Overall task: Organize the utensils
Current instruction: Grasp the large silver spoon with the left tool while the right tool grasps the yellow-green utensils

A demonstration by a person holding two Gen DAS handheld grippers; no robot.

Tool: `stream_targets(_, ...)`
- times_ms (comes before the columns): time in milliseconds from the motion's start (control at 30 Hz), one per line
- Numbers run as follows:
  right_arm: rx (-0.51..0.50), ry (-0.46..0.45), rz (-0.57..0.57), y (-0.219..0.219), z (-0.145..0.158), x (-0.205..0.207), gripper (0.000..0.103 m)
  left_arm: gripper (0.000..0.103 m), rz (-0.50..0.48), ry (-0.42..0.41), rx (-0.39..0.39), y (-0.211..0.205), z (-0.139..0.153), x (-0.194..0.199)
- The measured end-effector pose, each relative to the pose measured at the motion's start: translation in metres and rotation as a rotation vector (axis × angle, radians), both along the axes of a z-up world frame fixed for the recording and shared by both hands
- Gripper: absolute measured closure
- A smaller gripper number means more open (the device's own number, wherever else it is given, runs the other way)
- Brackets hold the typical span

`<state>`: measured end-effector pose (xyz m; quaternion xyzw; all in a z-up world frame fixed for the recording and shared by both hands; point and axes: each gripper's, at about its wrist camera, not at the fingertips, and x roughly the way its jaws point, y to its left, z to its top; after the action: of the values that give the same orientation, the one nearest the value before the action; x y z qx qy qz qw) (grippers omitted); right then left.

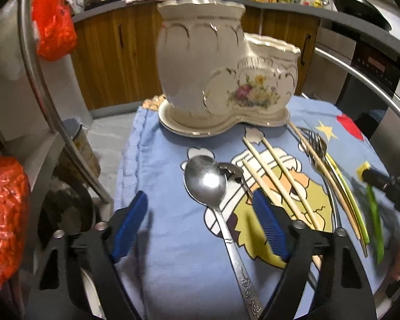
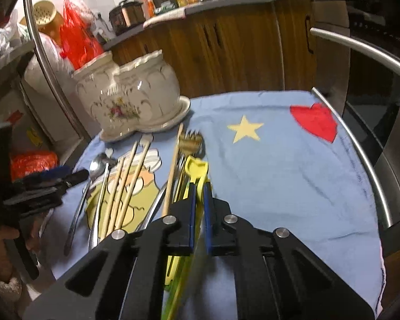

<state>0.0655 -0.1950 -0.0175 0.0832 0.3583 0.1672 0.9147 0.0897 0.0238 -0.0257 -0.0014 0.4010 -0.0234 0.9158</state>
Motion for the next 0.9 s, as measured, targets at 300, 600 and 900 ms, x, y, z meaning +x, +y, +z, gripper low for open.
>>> stream_targets(300, 0.019, -0.027, 0.015, -0.005, 0.002, -0.007, 0.097, 0.051, -0.017, 0.054, -0.024, 0.003, -0.012, 0.02)
stream_targets(600, 0.031, -0.039, 0.03, -0.008, 0.002, -0.012, 0.097, 0.062, -0.068, 0.036, 0.0, -0.005, -0.014, 0.03)
stream_targets(900, 0.038, -0.048, 0.031, -0.01, 0.002, -0.016, 0.097, 0.09, -0.05, 0.061, -0.035, 0.001, -0.011, 0.035)
